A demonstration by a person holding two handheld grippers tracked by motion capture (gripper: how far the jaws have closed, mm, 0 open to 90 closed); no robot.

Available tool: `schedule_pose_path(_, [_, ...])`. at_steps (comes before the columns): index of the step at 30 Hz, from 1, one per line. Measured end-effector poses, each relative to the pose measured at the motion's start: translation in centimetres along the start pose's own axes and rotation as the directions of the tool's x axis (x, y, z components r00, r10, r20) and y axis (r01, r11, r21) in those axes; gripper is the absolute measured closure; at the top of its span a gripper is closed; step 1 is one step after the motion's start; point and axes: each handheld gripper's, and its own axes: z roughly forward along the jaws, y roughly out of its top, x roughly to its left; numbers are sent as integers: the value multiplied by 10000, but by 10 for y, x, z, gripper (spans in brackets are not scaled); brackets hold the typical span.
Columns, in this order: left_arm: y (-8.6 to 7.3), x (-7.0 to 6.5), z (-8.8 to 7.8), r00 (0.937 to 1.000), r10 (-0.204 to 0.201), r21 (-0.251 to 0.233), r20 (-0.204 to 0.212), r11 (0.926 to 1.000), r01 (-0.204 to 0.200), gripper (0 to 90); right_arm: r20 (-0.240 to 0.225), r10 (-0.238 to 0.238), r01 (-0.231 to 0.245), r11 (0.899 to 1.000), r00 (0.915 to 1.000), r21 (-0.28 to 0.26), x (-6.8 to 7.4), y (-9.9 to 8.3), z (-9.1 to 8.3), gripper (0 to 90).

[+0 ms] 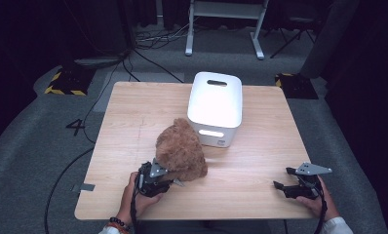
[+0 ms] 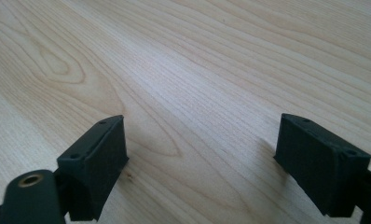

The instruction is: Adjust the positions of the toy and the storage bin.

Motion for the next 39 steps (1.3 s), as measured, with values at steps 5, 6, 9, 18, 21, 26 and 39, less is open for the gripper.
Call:
schedule_pose_path(5, [-4, 13, -5, 9996, -79, 71, -263, 9999, 81, 597, -29, -15, 15, 10000, 10000, 7, 0, 0, 0, 162])
schedule_pose_path(6, [-5, 16, -5, 9995, -150, 60, -266, 9999, 151, 597, -48, -22, 22, 10000, 10000, 10, 0, 0, 0, 163])
schedule_pose_path(9, [-7, 23, -6, 9993, -224, 10, -310, 9997, 224, 595, -39, -32, 32, 10000, 10000, 12, 0, 0, 0, 162])
schedule_pose_path(18, [-9, 40, -3, 9982, -253, -175, -540, 9995, 244, 591, -634, -706, 686, 9971, 9955, -335, 3, 10, -5, 273])
schedule_pose_path(21, [-10, 43, -1, 9984, -365, -265, -437, 9990, 354, 589, -916, -949, 862, 9917, 9913, -952, 8, 23, -12, 340])
schedule_pose_path(26, [-9, 42, 0, 9987, -214, -159, -461, 9997, 207, 584, -1061, -1210, 990, 9763, 9870, -1927, 14, 51, -18, 356])
schedule_pose_path(39, [-8, 45, 3, 9995, -66, -93, -298, 9999, 63, 584, -1391, -2171, 1727, 9455, 9662, -2761, 25, 124, -6, 355])
